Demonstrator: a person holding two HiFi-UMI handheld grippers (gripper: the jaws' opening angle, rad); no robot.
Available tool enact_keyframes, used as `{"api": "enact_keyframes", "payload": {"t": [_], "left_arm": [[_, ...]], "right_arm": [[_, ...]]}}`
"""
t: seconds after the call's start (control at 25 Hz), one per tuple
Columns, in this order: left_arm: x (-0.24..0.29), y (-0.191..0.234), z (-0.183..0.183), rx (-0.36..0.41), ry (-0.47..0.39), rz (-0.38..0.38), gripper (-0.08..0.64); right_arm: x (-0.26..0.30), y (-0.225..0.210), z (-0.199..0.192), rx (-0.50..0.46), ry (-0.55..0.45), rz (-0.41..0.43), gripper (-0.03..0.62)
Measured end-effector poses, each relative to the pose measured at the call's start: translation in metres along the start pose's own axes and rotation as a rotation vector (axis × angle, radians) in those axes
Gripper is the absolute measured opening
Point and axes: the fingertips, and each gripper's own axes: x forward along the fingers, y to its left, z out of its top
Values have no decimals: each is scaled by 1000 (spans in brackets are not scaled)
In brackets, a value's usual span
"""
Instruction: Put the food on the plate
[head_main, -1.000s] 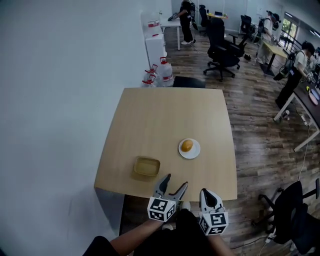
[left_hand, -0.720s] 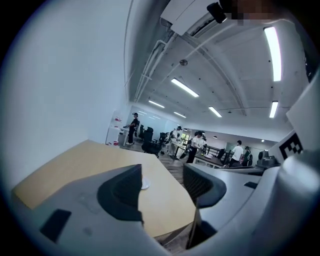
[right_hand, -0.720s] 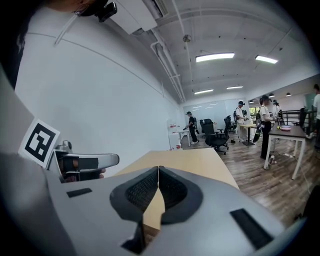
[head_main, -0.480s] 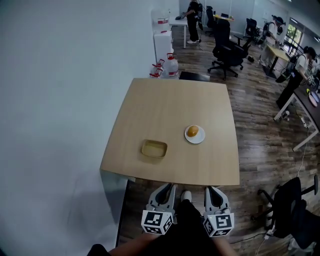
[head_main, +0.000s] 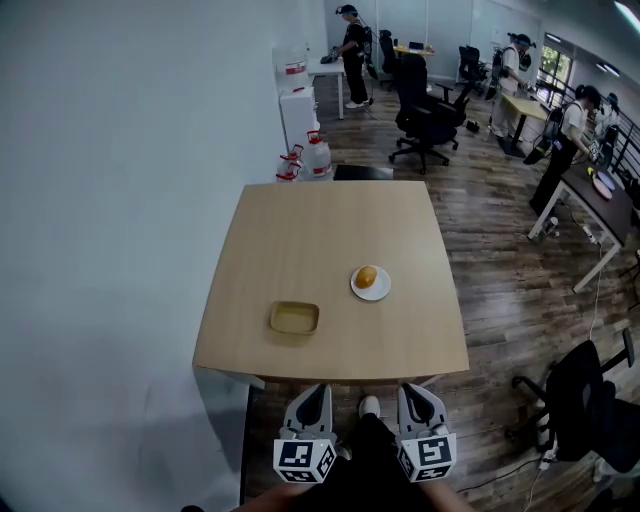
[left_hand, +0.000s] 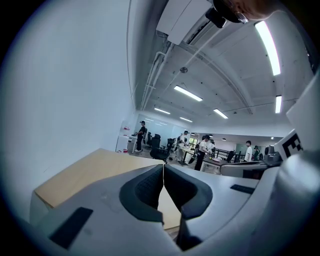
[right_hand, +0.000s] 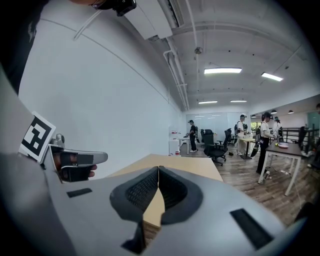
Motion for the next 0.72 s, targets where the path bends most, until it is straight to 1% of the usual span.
{"api": "enact_keyframes", "payload": {"t": [0.08,0.16,0.36,0.44,0.52,0.6,0.72], "left_arm": [[3,1,1,-13,-5,4,17],[9,3,4,-21,-4,-5,17],[16,2,19,10,-37,-26,17],[12,2,23,-21,-35,-37,17],[9,3,25,-54,-31,-45,17],[6,5,29,-28,-37,-39,17],[3,12,27,-6,-30,-28,17]], "right_arm": [[-1,-2,5,-3,-9,-17,61],[0,-3,16,-25,-29,-38,60],[5,-6,23,-59,-41,-62,60],[5,-5,24,-66,-39,-69,60],[3,-2,23,-47,-39,-65,60],[4,2,25,-23,-42,-52,60],[7,11,29,-24,-49,-33,60]]}}
